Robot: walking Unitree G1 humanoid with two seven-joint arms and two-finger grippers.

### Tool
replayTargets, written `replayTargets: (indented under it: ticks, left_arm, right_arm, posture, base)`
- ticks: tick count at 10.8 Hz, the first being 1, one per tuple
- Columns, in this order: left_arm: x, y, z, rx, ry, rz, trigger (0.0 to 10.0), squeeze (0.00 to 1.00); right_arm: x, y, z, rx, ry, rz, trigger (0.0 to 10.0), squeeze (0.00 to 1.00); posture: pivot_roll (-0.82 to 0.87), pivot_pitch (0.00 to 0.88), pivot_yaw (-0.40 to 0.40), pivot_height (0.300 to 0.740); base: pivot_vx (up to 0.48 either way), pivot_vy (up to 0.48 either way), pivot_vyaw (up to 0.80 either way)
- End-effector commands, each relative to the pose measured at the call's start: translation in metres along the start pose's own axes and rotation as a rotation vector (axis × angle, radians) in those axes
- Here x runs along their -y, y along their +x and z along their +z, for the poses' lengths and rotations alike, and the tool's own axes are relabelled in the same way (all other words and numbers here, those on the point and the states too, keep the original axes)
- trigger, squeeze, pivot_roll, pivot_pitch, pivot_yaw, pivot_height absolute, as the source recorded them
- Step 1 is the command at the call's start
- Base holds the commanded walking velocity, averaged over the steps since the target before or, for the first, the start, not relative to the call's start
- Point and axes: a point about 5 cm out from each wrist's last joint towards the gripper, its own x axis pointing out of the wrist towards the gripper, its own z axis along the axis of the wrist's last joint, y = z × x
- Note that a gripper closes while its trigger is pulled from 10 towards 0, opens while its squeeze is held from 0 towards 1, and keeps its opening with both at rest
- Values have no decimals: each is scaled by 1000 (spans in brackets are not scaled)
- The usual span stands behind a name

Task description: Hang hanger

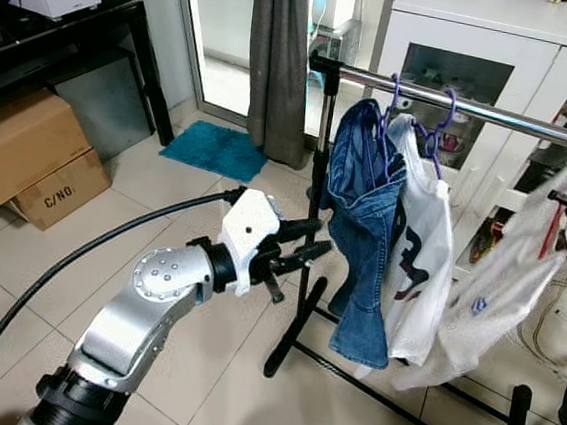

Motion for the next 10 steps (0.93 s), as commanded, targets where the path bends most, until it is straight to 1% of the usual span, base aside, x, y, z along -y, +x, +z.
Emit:
replayTargets:
  ticks: [1, 2, 3, 4, 6, 8, 10]
  left_arm:
    - [-5, 0, 2, -10, 34, 32, 10000, 0]
    - [-7, 0, 2, -12, 42, 49, 10000, 0]
    - [-8, 1, 2, -11, 44, 56, 10000, 0]
    - [-10, 1, 2, -7, 42, 72, 10000, 0]
    - [-10, 2, 2, -6, 41, 76, 10000, 0]
    - [-9, 4, 2, -3, 44, 72, 10000, 0]
    - [-9, 3, 2, -2, 42, 74, 10000, 0]
  right_arm:
    - [-3, -2, 9, 59, -37, 21, 0, 0]
    - [-4, -5, 10, 78, -63, 31, 0, 0]
    - [-4, -6, 12, 95, -69, 40, 0, 0]
    - [-5, -9, 17, 137, -72, 58, 0, 0]
    - [-5, -10, 16, 128, -71, 58, 0, 0]
    - [-11, -10, 16, 124, -65, 58, 0, 0]
    - [-13, -10, 16, 126, -65, 59, 0, 0]
  posture:
    - [124, 0, 57, 740]
    - [124, 0, 57, 740]
    - [125, 0, 57, 740]
    - [125, 0, 59, 740]
    - [122, 0, 62, 740]
    - [124, 0, 60, 740]
    - [125, 0, 57, 740]
  base:
    - [0, 0, 0]
    - [0, 0, 0]
    - [0, 0, 0]
    - [0, 0, 0]
    - [0, 0, 0]
    - [0, 0, 0]
    - [0, 0, 0]
